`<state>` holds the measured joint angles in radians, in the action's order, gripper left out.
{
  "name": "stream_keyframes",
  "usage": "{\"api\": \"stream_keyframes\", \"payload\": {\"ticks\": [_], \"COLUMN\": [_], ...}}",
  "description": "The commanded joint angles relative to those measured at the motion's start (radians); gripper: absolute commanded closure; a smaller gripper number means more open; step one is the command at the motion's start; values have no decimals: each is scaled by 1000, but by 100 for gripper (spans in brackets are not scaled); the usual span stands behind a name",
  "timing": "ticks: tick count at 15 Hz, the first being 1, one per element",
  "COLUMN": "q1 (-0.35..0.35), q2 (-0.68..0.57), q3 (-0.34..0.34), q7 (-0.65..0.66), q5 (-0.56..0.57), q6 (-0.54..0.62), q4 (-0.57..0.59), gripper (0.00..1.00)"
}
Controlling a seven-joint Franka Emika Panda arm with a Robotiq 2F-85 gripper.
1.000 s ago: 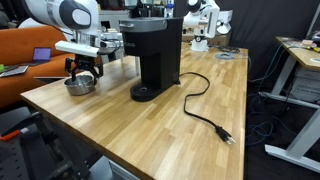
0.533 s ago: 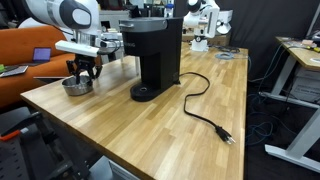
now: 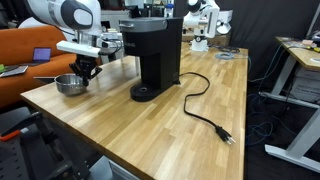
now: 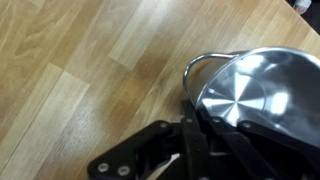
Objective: Put the pot on the coffee maker
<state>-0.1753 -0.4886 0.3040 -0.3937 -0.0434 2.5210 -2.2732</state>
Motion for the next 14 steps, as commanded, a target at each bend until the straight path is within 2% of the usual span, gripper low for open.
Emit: {"api": "stream_keyframes", "payload": {"ticks": [1,7,14], "q1": [33,41,13], "q2": [8,53,167], "q3": [20,-10,-91], "q7": [-15,85,369], "q5": [-13,-31,-41], "q6": [0,23,69], "q4": [-14,-73,-153], "gripper": [98,98,98]}}
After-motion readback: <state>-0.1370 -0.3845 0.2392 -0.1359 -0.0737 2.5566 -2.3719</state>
